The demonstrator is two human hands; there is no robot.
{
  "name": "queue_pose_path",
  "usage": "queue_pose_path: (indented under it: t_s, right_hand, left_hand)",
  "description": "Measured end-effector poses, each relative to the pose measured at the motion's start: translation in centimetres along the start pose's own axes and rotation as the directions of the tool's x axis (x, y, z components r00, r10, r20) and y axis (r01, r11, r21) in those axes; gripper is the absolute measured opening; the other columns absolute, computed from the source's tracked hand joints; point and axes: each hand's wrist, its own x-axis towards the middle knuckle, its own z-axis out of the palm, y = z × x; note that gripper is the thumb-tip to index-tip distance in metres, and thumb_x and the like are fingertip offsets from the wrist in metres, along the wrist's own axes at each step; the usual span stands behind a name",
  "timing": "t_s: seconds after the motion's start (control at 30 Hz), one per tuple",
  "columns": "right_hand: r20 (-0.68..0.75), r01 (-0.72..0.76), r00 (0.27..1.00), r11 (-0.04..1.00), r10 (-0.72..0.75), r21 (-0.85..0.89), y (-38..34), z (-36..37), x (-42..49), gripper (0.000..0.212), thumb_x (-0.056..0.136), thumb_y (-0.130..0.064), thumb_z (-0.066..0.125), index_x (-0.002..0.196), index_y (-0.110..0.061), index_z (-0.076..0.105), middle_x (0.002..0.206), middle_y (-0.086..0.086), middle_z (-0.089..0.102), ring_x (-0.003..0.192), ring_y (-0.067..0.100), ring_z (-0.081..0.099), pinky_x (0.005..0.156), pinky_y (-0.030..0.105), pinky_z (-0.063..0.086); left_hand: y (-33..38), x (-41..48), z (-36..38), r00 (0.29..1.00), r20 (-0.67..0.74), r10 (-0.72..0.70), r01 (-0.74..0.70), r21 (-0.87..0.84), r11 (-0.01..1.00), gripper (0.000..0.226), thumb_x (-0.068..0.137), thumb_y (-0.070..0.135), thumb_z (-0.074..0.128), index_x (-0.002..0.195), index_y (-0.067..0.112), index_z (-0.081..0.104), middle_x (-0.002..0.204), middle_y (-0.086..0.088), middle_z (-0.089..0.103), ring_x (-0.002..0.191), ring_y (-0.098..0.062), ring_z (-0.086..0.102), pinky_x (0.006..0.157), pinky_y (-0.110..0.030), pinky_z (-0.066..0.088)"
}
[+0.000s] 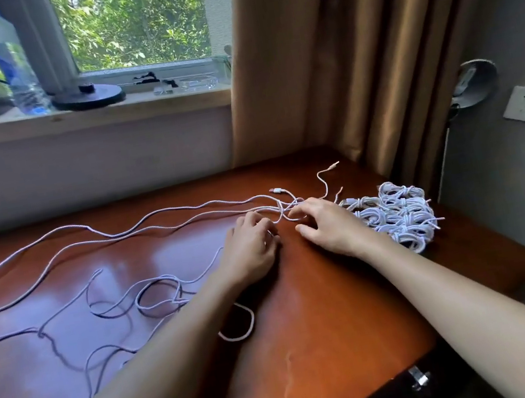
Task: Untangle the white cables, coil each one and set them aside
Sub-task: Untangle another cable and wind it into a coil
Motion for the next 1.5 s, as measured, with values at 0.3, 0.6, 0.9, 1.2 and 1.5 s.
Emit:
queue_pose_path:
  t_s: [0.3,0.6,0.9,1.2,1.5]
  right_hand:
    - [-0.036,-0.046,0.998,0.997,0.048,0.057,-0.3,1.4,2.0,0.065,0.095,-0.027,0.060,0.153,-0.037,0.033,0.111,-0.010,0.066,0.107,0.017,0.056,0.093,0.036,0.047]
    - [-0.061,-0.010,0.998,1.000,0.009,-0.020,-0.8,1.9,5.1,0.041,0.101,-0.036,0.053,0.141,-0.038,0.052,0.126,-0.004,0.065,0.121,0.022,0.058,0.094,0.040,0.050]
    - [-0.200,0.046,0.979,0.995,-0.028,0.087,-2.2,1.8,5.7,0.008,0.095,-0.034,0.065,0.100,-0.027,0.062,0.094,-0.008,0.060,0.091,0.021,0.064,0.077,0.040,0.051]
    - [-0.179,0.074,0.984,0.909,0.001,0.410,-5.5,1.1,5.4,0.006,0.097,-0.013,0.064,0.101,-0.015,0.060,0.084,0.001,0.072,0.074,0.013,0.071,0.077,0.040,0.059]
    - [-0.100,0.055,0.995,0.721,0.019,0.691,-11.3,1.9,5.2,0.007,0.095,-0.006,0.068,0.098,-0.008,0.062,0.072,0.000,0.074,0.061,0.011,0.069,0.055,0.030,0.057]
  left_hand:
    - [-2.5,2.0,0.1,0.999,-0.034,-0.004,0.005,0.047,0.999,0.018,0.097,0.024,0.050,0.111,0.017,0.060,0.121,-0.002,0.056,0.118,-0.025,0.048,0.096,-0.037,0.033]
    - [-4.6,3.4,-0.4,1.000,-0.027,0.004,-0.003,0.021,1.000,0.045,0.092,0.039,0.047,0.136,0.040,0.052,0.114,0.006,0.055,0.119,-0.018,0.045,0.103,-0.037,0.030]
    - [-5.3,4.0,-0.9,0.998,-0.035,-0.044,0.042,-0.052,0.998,0.013,0.091,0.043,0.066,0.098,0.035,0.074,0.098,0.004,0.051,0.108,-0.023,0.049,0.091,-0.038,0.040]
    - [-5.2,2.6,-6.4,0.962,-0.170,-0.215,0.133,-0.398,0.908,0.015,0.092,0.022,0.071,0.078,0.026,0.071,0.076,0.008,0.068,0.076,-0.019,0.063,0.072,-0.029,0.047]
    - [-7.7,-1.6,-11.0,0.932,-0.226,-0.282,0.201,-0.322,0.925,0.008,0.092,0.030,0.072,0.093,0.024,0.076,0.086,0.009,0.075,0.082,-0.009,0.070,0.078,-0.034,0.057]
